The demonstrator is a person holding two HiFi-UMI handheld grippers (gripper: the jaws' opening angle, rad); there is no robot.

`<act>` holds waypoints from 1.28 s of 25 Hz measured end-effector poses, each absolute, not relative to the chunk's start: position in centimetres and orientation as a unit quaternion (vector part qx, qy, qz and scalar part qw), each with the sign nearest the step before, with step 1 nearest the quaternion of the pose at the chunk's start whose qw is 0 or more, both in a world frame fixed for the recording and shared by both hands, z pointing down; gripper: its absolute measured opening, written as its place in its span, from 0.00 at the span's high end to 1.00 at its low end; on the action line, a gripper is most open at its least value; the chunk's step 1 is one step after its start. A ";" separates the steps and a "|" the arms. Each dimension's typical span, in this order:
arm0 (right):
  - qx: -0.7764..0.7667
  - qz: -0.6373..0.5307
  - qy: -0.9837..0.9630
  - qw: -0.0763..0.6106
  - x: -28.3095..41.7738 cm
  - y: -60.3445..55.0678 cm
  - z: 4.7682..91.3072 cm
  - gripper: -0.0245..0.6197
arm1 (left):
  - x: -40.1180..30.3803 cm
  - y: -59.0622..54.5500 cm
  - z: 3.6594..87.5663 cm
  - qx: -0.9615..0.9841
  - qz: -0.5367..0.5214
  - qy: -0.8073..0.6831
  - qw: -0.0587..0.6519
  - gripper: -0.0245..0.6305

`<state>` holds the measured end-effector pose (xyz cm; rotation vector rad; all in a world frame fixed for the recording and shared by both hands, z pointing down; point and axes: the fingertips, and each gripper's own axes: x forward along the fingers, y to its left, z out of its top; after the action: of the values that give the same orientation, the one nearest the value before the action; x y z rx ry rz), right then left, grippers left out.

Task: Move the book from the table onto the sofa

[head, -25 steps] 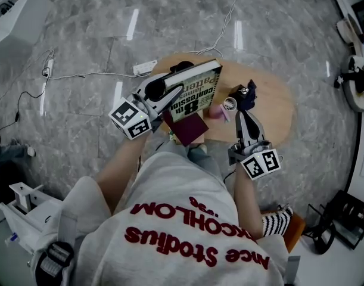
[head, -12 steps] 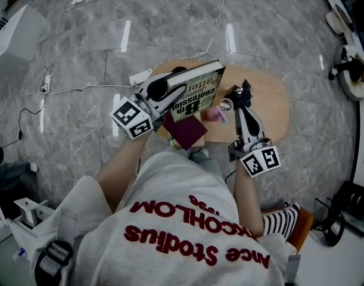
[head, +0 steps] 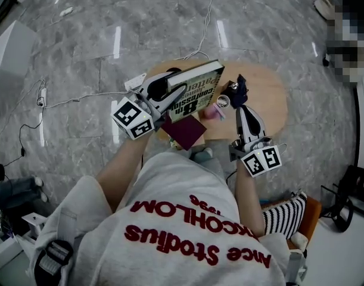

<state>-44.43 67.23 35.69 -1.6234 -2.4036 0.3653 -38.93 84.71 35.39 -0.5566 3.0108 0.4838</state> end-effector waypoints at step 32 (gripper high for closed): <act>-0.393 0.156 -0.904 0.058 -45.2 45.2 32.5 0.92 | -45.2 66.5 32.2 -0.300 0.137 0.944 0.004 0.69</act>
<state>-45.23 45.19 32.48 -1.1910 -2.7416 0.4729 -45.17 66.49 32.24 -0.9399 2.9580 0.4285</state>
